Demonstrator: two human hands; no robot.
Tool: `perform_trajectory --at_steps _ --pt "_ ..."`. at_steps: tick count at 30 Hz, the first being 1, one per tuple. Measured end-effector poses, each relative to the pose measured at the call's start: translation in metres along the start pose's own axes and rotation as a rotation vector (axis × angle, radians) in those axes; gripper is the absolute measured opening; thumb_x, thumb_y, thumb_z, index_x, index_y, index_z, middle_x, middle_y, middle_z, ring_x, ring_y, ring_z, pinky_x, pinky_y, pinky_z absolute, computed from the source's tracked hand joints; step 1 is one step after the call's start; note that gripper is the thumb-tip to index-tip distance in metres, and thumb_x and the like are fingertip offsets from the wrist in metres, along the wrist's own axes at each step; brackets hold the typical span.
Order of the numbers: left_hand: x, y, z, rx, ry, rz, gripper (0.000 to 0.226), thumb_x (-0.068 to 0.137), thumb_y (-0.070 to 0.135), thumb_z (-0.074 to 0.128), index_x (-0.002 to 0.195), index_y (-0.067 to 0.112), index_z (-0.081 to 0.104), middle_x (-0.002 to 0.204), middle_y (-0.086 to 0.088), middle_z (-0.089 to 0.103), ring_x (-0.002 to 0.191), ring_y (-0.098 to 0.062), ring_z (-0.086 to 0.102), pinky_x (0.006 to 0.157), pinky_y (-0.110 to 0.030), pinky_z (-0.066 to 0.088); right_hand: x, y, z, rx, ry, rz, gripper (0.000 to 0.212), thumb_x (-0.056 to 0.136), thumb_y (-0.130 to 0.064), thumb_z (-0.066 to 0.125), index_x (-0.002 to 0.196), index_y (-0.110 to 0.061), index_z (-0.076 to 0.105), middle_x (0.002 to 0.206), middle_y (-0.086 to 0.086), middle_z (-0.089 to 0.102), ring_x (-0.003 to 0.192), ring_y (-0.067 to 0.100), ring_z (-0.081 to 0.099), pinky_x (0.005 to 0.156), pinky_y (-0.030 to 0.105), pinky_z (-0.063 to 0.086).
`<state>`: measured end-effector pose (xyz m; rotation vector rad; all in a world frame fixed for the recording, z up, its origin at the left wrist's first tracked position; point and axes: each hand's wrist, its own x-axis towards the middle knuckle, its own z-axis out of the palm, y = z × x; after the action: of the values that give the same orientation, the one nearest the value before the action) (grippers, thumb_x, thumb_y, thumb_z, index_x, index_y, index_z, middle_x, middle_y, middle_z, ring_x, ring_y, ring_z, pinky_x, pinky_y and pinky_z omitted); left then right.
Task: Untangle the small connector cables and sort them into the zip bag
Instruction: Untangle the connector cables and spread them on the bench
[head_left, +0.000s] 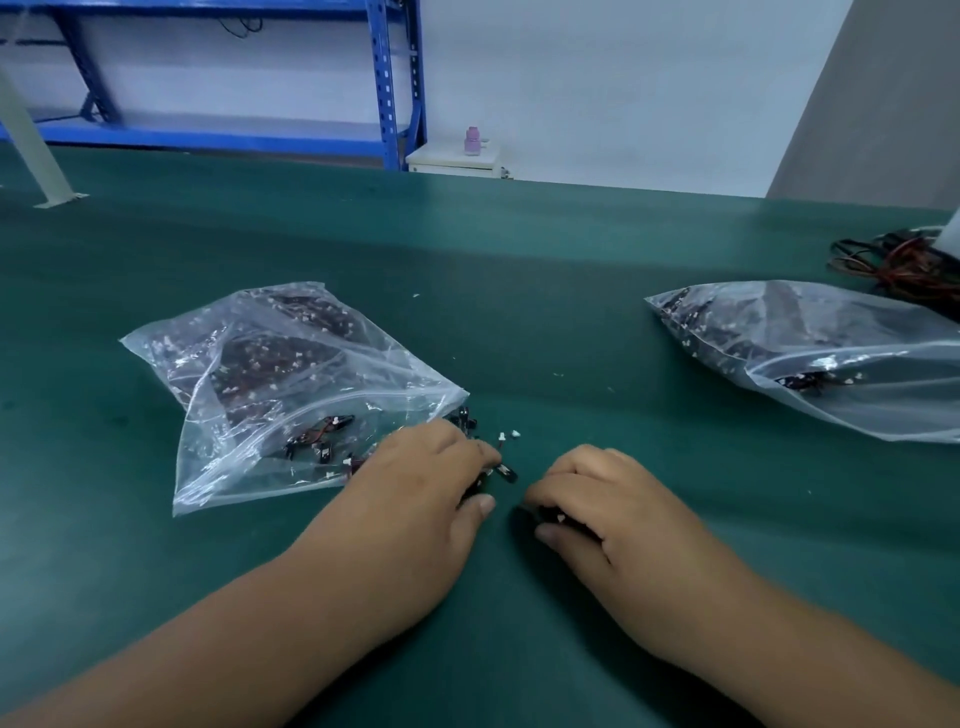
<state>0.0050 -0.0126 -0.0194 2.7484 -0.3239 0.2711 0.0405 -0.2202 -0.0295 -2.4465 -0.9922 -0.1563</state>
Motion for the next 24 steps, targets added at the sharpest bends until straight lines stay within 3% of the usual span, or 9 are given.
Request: perform_trajectory --at_steps 4,6,8,10,12,14,15,19,24 --pt "0.002 -0.004 -0.007 0.135 0.001 0.034 0.063 0.084 0.068 0.039 0.140 0.039 0.040 0.125 0.021 0.037 0.123 -0.007 0.034 0.109 -0.026 0.027 0.003 0.003 -0.003 0.314 0.138 0.158 0.029 0.085 -0.014 0.075 0.109 -0.029 0.069 0.099 -0.018 0.062 0.092 0.005 0.061 0.079 0.012 0.044" --pt "0.005 -0.009 -0.010 0.197 -0.049 0.032 0.078 0.080 0.079 0.026 0.148 0.042 0.023 0.144 0.023 0.023 0.136 -0.004 0.017 0.112 -0.025 0.012 0.007 0.007 -0.009 0.626 0.240 0.332 0.031 0.086 -0.004 0.070 0.102 -0.030 0.072 0.097 -0.013 0.070 0.086 0.006 0.067 0.072 0.014 0.048" --pt "0.007 -0.016 -0.008 0.200 -0.117 0.064 0.083 0.081 0.083 0.016 0.153 0.043 0.007 0.156 0.025 0.005 0.142 0.005 -0.003 0.112 -0.022 -0.003 0.008 0.014 -0.018 0.721 0.259 0.425 0.040 0.088 0.006 0.063 0.097 -0.032 0.073 0.098 -0.011 0.072 0.089 0.011 0.069 0.071 0.021 0.053" --pt "0.008 -0.020 -0.007 0.186 -0.156 0.078 0.085 0.080 0.084 0.010 0.154 0.043 0.001 0.158 0.027 -0.005 0.136 0.013 -0.016 0.110 -0.019 -0.012 0.004 0.023 -0.025 0.438 0.233 0.330 0.038 0.086 0.003 0.065 0.097 -0.033 0.072 0.096 -0.014 0.069 0.093 0.008 0.065 0.083 0.024 0.052" --pt "0.007 -0.019 -0.006 0.177 -0.187 0.083 0.085 0.079 0.083 0.007 0.154 0.043 0.001 0.159 0.028 -0.008 0.130 0.018 -0.022 0.104 -0.012 -0.019 0.000 0.022 -0.029 0.083 0.092 0.218 0.020 0.085 -0.027 0.069 0.104 -0.034 0.070 0.093 -0.022 0.060 0.092 0.004 0.059 0.086 0.027 0.047" --pt "0.004 -0.013 -0.006 0.155 -0.223 0.082 0.084 0.079 0.082 0.008 0.153 0.043 0.002 0.158 0.029 -0.010 0.124 0.022 -0.028 0.097 -0.006 -0.025 -0.003 0.018 -0.029 -0.089 -0.098 0.247 0.040 0.081 -0.062 0.051 0.112 -0.039 0.063 0.092 -0.022 0.050 0.088 0.007 0.055 0.083 0.030 0.045" --pt "0.001 -0.010 -0.005 0.142 -0.237 0.086 0.084 0.079 0.082 0.008 0.153 0.043 0.001 0.157 0.030 -0.011 0.121 0.023 -0.031 0.095 -0.004 -0.027 -0.002 0.016 -0.028 -0.143 -0.142 0.268 0.047 0.081 -0.069 0.041 0.113 -0.041 0.060 0.091 -0.020 0.047 0.086 0.009 0.054 0.081 0.030 0.045" --pt "-0.006 0.003 0.001 0.115 -0.242 0.120 0.084 0.076 0.081 0.002 0.151 0.043 -0.009 0.148 0.039 -0.015 0.122 0.024 -0.033 0.095 -0.002 -0.025 0.004 0.003 -0.024 -0.260 -0.159 0.213 0.045 0.087 -0.062 0.029 0.102 -0.033 0.060 0.083 -0.012 0.046 0.078 0.012 0.051 0.072 0.030 0.038" --pt "-0.003 0.006 0.003 0.077 -0.164 0.118 0.087 0.075 0.083 0.015 0.148 0.045 -0.013 0.147 0.034 -0.004 0.132 0.018 -0.013 0.103 -0.005 -0.013 0.010 -0.006 -0.019 -0.258 -0.143 0.123 0.032 0.094 -0.052 0.033 0.094 -0.030 0.057 0.080 -0.009 0.045 0.076 0.016 0.050 0.075 0.036 0.041"
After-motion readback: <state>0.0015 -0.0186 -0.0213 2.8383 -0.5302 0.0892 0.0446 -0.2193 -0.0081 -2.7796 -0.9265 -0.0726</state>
